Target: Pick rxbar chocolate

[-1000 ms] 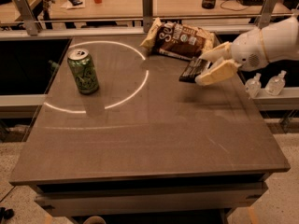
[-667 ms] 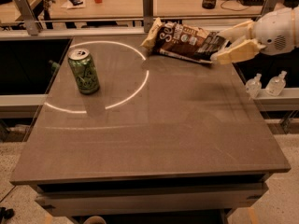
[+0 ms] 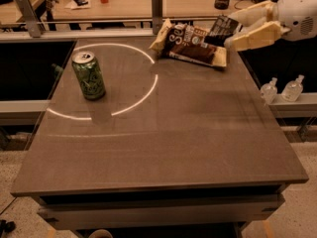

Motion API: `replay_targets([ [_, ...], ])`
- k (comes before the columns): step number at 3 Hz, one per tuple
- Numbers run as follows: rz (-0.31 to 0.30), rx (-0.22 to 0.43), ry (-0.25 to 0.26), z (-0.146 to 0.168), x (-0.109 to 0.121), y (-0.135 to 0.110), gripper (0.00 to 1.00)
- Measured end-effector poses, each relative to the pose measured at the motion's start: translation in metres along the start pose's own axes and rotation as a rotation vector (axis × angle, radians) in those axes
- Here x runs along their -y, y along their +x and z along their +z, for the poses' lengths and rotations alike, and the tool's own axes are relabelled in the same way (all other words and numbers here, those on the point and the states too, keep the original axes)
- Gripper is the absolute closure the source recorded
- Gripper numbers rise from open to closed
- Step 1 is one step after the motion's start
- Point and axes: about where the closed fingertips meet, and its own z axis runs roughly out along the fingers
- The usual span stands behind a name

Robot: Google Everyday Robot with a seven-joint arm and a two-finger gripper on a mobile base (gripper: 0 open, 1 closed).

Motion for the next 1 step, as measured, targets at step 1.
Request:
replay_targets([
  [1, -0.001, -0.001, -0.018, 0.0014, -0.0040, -0.0004, 0.83],
])
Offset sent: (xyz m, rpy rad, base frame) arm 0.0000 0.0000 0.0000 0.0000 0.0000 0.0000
